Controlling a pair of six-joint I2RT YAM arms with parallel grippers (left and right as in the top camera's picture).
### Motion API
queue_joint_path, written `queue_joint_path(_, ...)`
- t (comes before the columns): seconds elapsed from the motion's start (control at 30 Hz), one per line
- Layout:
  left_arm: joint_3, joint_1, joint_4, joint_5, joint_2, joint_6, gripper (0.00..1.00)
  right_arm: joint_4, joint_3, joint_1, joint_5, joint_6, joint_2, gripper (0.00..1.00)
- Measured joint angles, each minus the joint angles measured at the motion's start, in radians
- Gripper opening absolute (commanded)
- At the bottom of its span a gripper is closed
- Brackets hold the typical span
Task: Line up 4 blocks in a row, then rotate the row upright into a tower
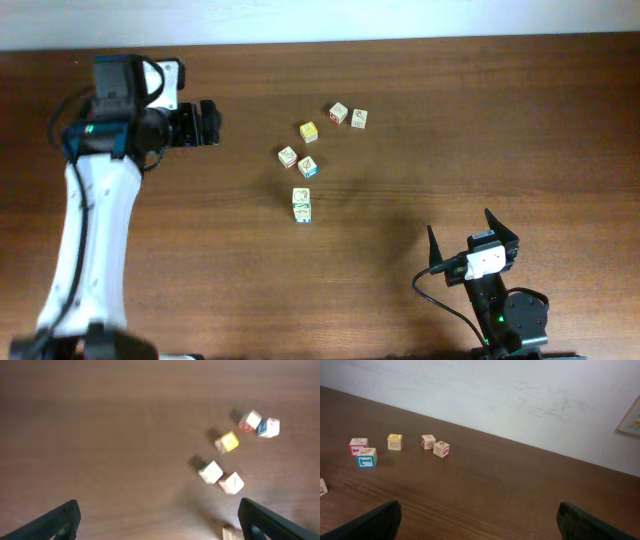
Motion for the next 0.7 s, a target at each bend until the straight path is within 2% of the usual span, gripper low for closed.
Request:
queue_joint_path(0.1,-0.232,0.0,0.274,-0.018,-0.267,0.056,0.99,0.001,0.0,0.0,0.0,0.0,-0.001,0.98)
queue_joint_path(0.2,-0.636,0.0,0.615,-0.03,-0.489,0.096,0.99,0.003,0.0,0.0,0.0,0.0,-0.003,0.98)
queue_joint_path(0.3,-0.978,0.0,0.775,-0.055,-0.792,0.107,0.99,0.003,0.0,0.0,0.0,0.0,-0.004,0.99)
queue_joint_path(0.37,-1.142,0.0,0.795,-0.074,-0.98,0.144,0.99,0.002,0.0,0.0,0.0,0.0,-0.004,0.98)
queue_joint_path(0.43,-1.302,0.0,0.791,-0.074,-1.178,0.255,0.99,0.002,0.0,0.0,0.0,0.0,-0.003,0.98)
queue_joint_path(0.6,-1.49,0.0,0.759,-0.09,-1.463,0.332,0.99,0.001,0.0,0.0,0.0,0.0,-0.005,0.98)
queue_joint_path(0.7,-1.493,0.0,0.756,-0.113,-1.571,0.34,0.99,0.002,0.0,0.0,0.0,0.0,-0.005,0.98)
